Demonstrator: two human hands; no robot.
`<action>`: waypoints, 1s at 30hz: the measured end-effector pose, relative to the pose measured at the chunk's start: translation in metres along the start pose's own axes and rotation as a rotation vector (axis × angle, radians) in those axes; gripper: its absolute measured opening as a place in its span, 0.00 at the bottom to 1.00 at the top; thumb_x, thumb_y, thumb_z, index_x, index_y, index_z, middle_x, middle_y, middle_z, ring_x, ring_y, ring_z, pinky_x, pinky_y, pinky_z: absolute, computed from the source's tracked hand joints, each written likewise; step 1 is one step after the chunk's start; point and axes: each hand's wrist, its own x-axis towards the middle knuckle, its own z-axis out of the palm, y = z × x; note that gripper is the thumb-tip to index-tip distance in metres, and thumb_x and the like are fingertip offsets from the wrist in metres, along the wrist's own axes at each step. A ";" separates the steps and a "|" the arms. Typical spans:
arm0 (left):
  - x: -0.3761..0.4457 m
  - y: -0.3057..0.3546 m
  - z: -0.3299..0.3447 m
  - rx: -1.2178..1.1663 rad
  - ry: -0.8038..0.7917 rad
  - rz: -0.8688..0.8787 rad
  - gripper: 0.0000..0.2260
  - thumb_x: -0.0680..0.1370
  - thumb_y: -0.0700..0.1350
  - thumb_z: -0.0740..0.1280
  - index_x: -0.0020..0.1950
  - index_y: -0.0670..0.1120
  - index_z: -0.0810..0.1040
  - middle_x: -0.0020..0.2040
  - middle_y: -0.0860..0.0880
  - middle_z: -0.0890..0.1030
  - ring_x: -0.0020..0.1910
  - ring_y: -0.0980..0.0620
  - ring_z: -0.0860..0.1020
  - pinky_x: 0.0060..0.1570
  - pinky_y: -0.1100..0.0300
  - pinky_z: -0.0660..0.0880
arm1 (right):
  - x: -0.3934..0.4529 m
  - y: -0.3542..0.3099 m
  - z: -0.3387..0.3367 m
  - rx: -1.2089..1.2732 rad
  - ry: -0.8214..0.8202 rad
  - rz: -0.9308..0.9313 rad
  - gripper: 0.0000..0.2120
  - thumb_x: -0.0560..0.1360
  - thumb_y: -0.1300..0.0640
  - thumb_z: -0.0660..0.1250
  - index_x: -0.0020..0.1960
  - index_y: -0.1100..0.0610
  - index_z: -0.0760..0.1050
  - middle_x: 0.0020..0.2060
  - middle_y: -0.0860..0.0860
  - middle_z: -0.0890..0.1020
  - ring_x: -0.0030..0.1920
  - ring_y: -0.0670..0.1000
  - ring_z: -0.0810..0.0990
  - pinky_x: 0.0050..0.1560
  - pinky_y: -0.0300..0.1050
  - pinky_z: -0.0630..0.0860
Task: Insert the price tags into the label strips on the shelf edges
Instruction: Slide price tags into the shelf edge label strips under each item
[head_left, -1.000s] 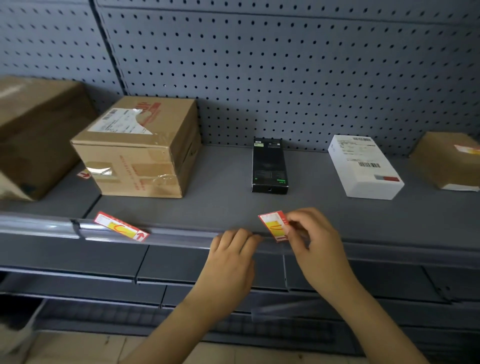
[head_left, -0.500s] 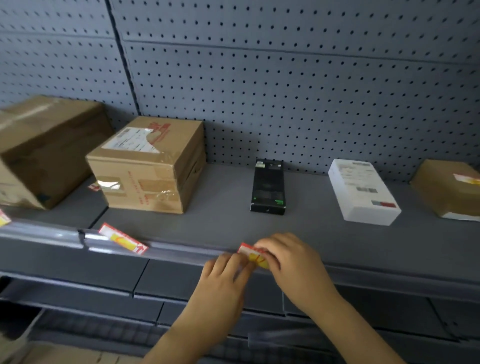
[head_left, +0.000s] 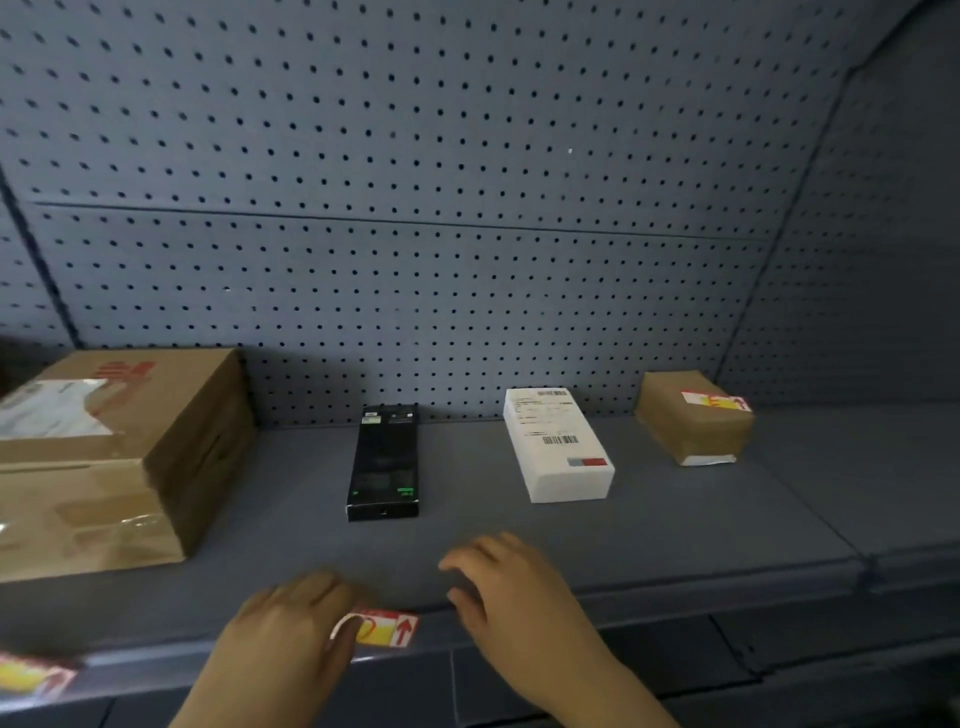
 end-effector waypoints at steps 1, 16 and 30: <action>0.006 0.004 -0.001 -0.005 -0.018 -0.003 0.12 0.67 0.54 0.58 0.37 0.56 0.81 0.35 0.55 0.82 0.29 0.53 0.81 0.27 0.61 0.77 | -0.004 0.005 -0.005 -0.009 0.003 0.023 0.14 0.79 0.53 0.59 0.64 0.49 0.70 0.61 0.47 0.75 0.60 0.48 0.70 0.61 0.44 0.68; 0.122 0.124 0.002 -0.051 -0.121 0.317 0.14 0.60 0.47 0.80 0.42 0.53 0.80 0.35 0.55 0.83 0.30 0.56 0.81 0.27 0.62 0.79 | -0.067 0.073 -0.073 -0.128 0.097 0.357 0.15 0.79 0.51 0.59 0.64 0.51 0.70 0.61 0.49 0.74 0.61 0.50 0.69 0.61 0.45 0.69; 0.220 0.245 0.073 -0.187 -0.239 0.307 0.12 0.79 0.52 0.61 0.62 0.54 0.74 0.59 0.55 0.77 0.56 0.55 0.76 0.56 0.62 0.71 | -0.097 0.224 -0.137 -0.123 0.164 0.363 0.12 0.78 0.51 0.60 0.61 0.50 0.73 0.58 0.48 0.76 0.59 0.49 0.70 0.58 0.46 0.71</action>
